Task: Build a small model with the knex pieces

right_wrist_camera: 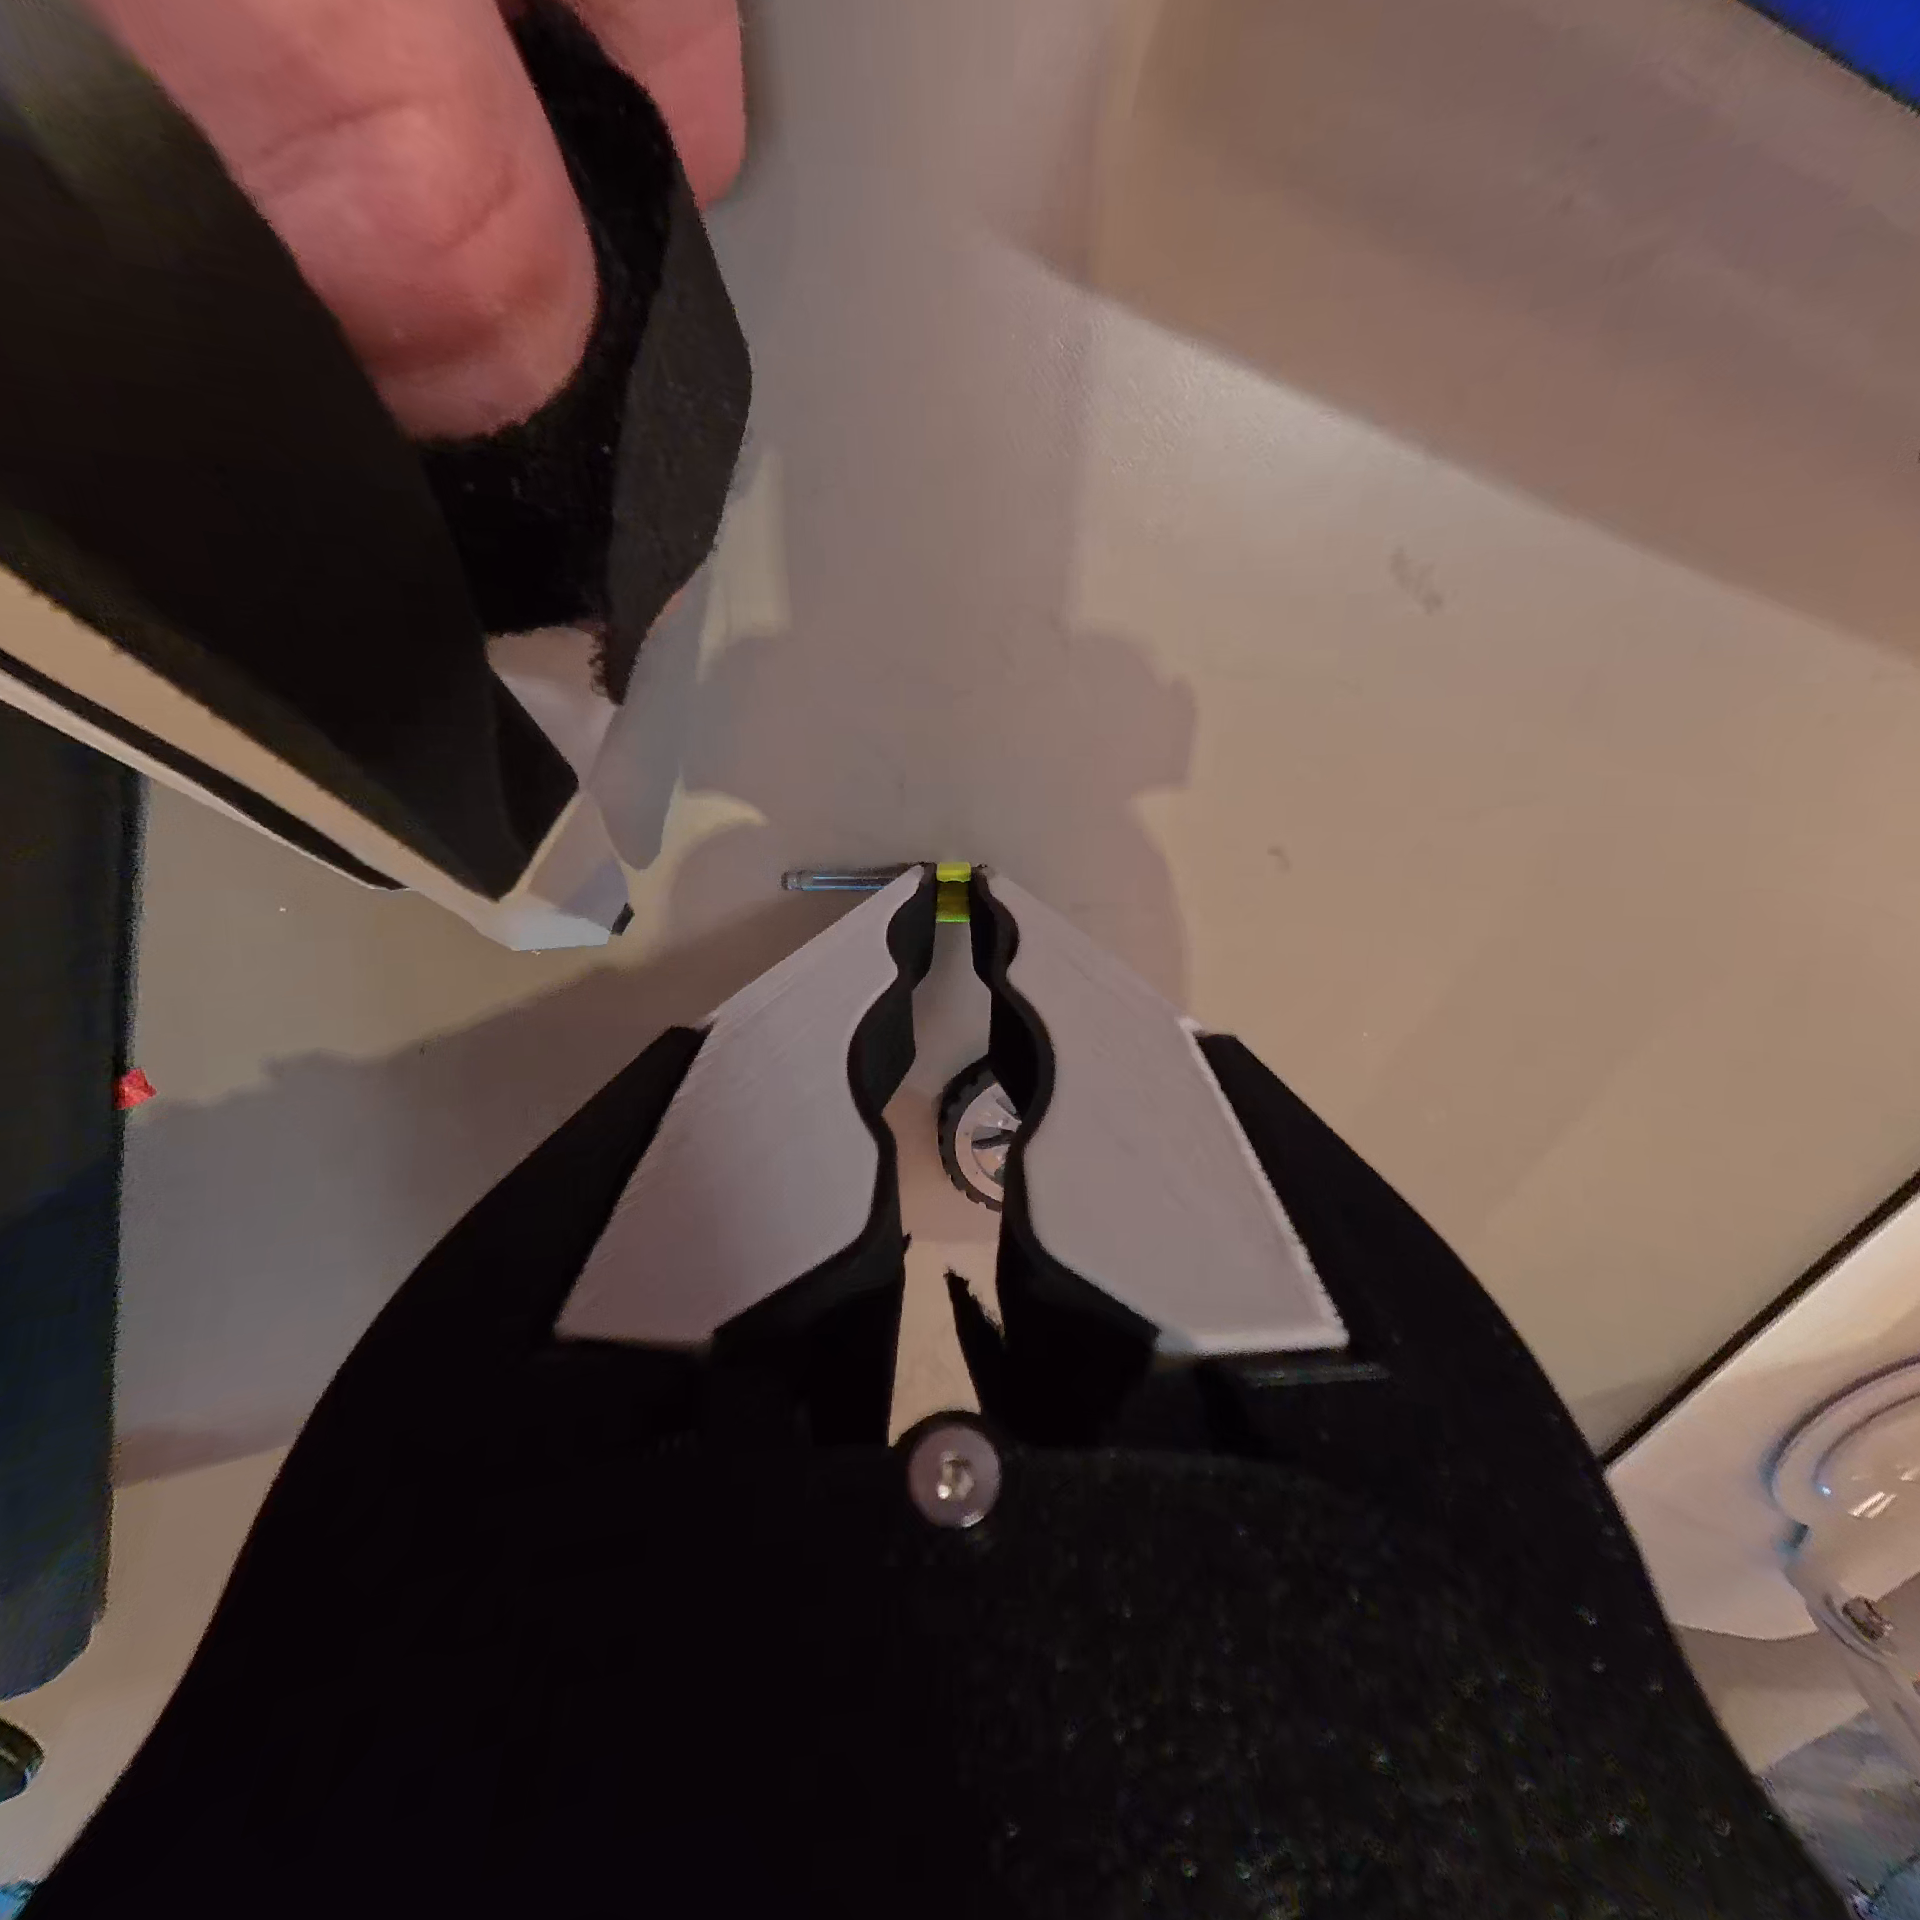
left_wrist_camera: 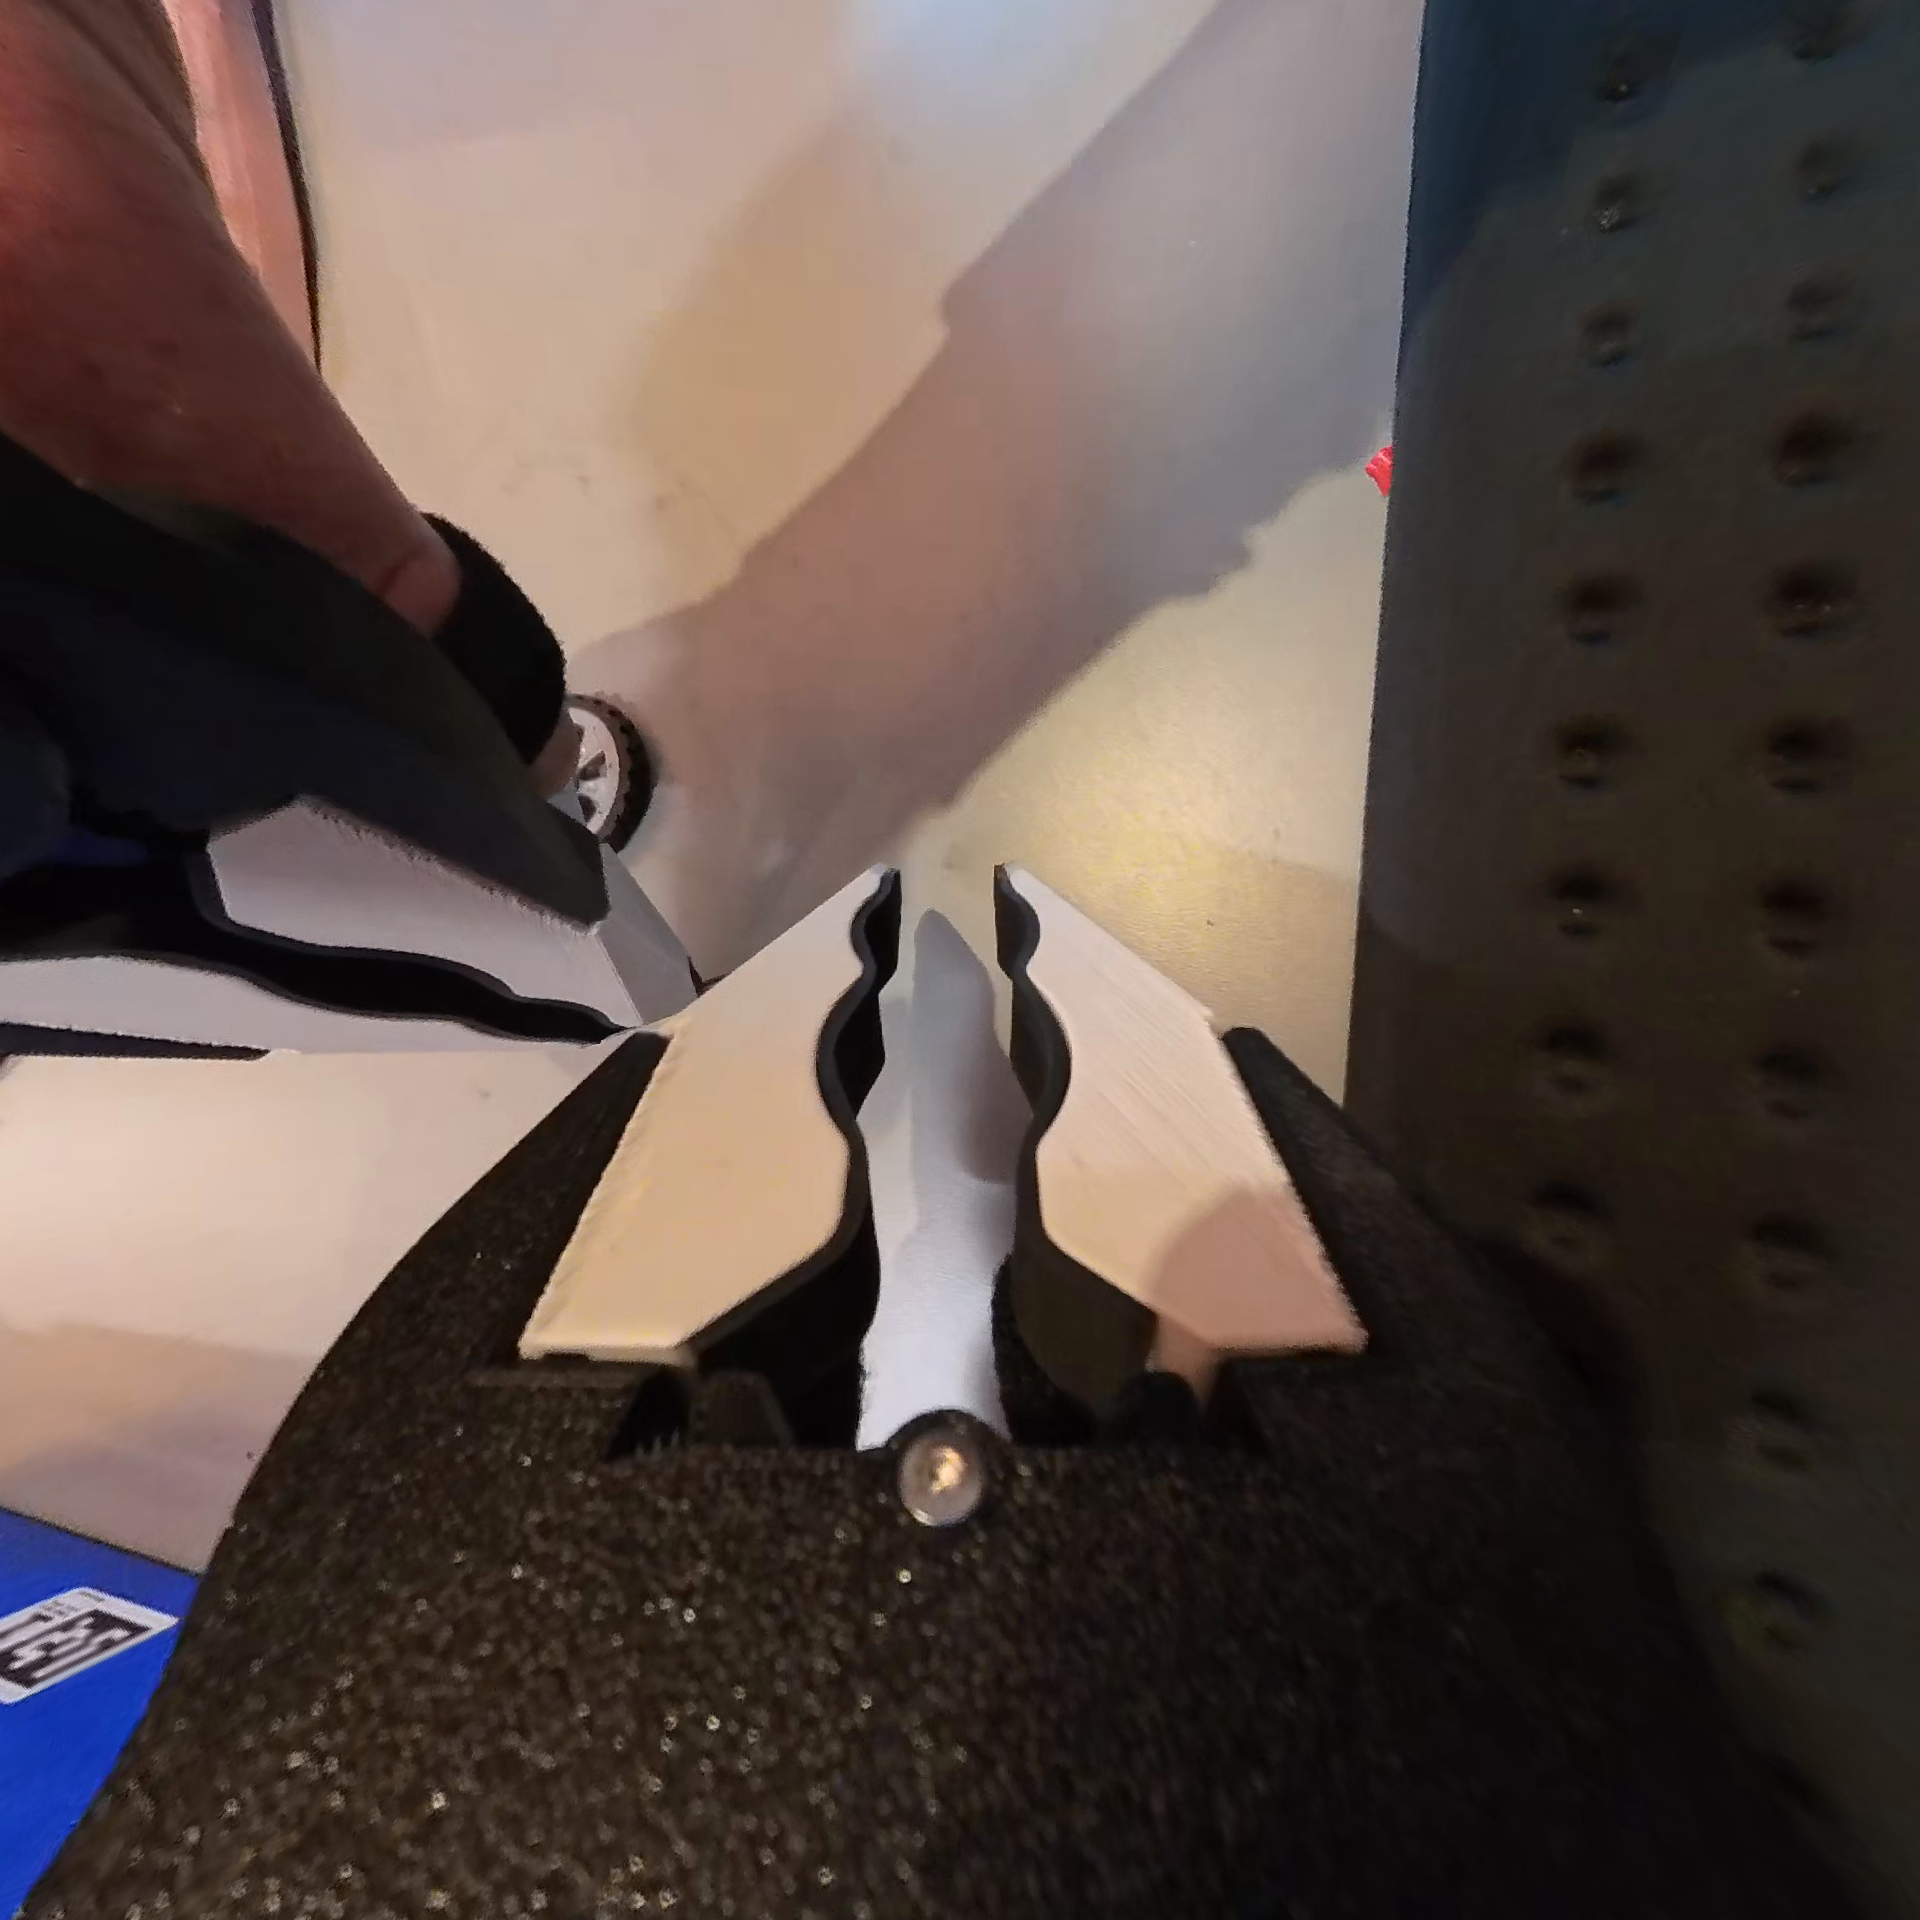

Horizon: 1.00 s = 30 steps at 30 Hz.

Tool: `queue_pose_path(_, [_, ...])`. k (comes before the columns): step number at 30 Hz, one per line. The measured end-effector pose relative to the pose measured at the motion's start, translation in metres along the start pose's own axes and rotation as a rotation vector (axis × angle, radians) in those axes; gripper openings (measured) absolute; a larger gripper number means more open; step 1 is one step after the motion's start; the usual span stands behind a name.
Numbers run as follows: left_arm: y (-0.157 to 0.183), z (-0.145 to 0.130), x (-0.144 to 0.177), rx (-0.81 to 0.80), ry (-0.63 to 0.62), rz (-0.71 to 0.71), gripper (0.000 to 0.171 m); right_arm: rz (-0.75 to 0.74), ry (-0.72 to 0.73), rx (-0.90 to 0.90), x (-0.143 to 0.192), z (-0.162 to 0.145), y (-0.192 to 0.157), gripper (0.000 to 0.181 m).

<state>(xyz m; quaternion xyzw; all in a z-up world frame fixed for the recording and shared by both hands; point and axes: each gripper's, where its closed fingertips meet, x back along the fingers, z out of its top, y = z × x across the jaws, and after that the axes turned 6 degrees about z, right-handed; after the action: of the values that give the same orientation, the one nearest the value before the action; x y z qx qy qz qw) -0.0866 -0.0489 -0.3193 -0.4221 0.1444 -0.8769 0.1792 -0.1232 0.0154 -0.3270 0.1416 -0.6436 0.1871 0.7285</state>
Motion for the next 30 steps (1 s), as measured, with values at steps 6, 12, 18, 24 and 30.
queue_pose_path(6, [0.003,-0.003,0.001,0.005,-0.005,-0.017,0.016,-0.006,-0.027,0.002,0.0,0.001,0.0,0.005])
queue_pose_path(12, [0.009,-0.003,-0.001,-0.012,-0.011,-0.031,0.016,0.011,-0.021,0.007,-0.005,0.004,-0.002,0.005])
queue_pose_path(18, [0.015,-0.003,-0.003,-0.022,-0.01,-0.053,0.014,-0.001,0.034,-0.001,-0.007,0.003,-0.004,0.005])
queue_pose_path(24, [0.019,0.0,-0.005,-0.031,0.004,-0.062,0.009,0.064,0.216,-0.09,-0.005,0.0,-0.004,0.005])
queue_pose_path(30, [0.017,0.002,-0.007,-0.015,0.023,-0.069,0.012,0.073,0.37,-0.169,-0.003,-0.004,-0.002,0.006])
